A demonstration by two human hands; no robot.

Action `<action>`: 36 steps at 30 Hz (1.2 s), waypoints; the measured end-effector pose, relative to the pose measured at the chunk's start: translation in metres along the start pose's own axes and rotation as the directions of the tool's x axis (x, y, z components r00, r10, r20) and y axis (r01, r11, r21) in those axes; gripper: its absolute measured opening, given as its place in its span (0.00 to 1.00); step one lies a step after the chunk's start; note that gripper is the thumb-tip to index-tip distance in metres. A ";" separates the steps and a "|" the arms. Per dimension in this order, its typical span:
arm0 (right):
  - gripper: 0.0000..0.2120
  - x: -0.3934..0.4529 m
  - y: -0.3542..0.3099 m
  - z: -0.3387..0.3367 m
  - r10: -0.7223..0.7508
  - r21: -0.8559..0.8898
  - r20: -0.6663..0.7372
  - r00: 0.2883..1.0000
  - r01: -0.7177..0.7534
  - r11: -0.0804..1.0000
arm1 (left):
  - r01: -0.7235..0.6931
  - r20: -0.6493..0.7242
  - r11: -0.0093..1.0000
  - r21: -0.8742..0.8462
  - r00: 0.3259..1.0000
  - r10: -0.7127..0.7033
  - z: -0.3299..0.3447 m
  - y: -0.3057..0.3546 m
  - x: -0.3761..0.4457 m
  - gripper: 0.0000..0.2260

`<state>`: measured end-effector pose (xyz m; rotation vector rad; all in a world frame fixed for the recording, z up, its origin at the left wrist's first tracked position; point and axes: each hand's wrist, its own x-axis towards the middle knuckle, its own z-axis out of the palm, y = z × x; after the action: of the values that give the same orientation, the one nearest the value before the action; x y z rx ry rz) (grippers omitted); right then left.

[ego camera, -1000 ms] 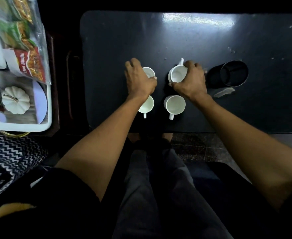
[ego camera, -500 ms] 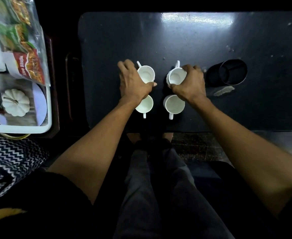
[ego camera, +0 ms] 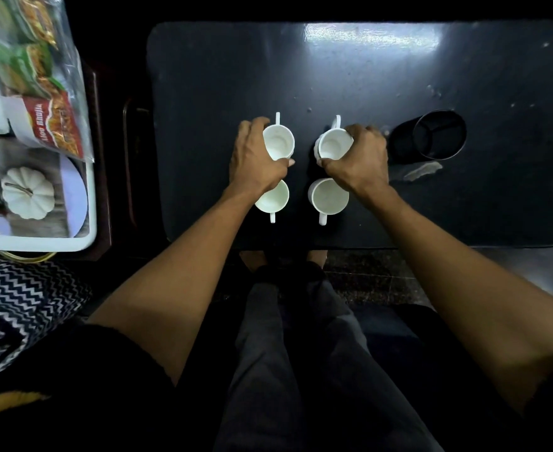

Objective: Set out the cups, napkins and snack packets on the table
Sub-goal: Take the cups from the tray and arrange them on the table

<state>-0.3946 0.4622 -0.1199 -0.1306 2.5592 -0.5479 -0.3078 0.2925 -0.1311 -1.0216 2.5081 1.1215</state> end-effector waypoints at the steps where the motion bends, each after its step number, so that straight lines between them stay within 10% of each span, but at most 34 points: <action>1: 0.29 0.000 0.000 0.000 -0.004 0.001 0.002 1.000 0.004 1.000 | -0.011 -0.013 1.000 0.006 1.000 0.011 0.000 0.001 0.000 0.29; 27: 0.31 0.001 0.004 0.005 -0.061 0.027 0.004 0.998 0.061 0.998 | 0.039 -0.076 0.993 0.110 0.997 -0.031 -0.005 0.010 -0.010 0.19; 36: 0.35 -0.007 -0.007 -0.003 -0.091 -0.106 0.025 0.996 0.093 0.990 | 0.047 -0.029 0.997 0.060 0.999 -0.045 -0.006 -0.001 -0.010 0.38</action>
<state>-0.3902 0.4583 -0.1114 -0.2922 2.5734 -0.4410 -0.2997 0.2924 -0.1228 -1.0799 2.5099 1.0193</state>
